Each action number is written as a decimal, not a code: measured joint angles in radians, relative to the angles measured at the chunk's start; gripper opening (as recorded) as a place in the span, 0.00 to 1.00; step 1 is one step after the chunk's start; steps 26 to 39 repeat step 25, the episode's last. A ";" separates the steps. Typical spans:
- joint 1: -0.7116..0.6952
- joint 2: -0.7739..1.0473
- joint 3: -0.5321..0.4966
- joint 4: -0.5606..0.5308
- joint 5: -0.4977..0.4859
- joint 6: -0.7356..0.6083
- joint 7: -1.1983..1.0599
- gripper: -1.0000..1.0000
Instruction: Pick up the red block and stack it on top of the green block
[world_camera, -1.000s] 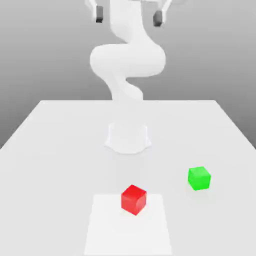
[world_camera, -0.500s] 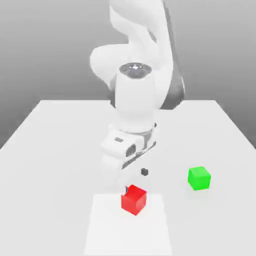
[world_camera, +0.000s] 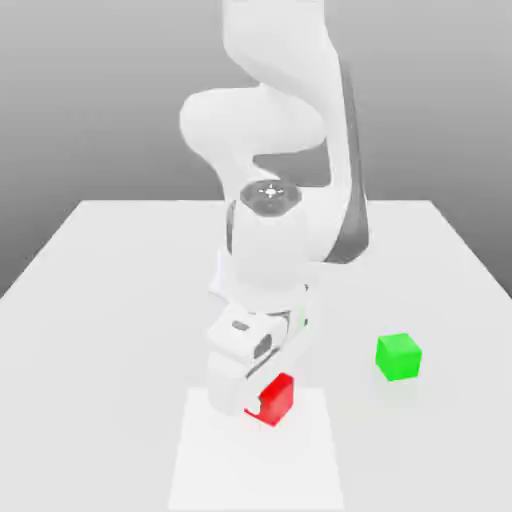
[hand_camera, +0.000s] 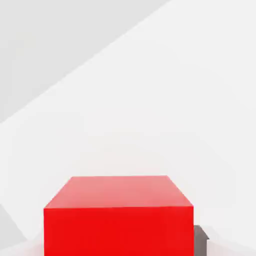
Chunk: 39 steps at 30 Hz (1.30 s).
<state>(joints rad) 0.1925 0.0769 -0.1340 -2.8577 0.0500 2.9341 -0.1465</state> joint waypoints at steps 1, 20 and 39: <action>-0.007 -0.035 -0.002 -0.005 -0.025 -0.029 0.018 0.00; 0.445 -0.187 0.259 -0.087 -0.005 -0.101 -0.276 0.00; 0.433 -0.085 0.252 -0.083 -0.049 -0.003 -0.246 1.00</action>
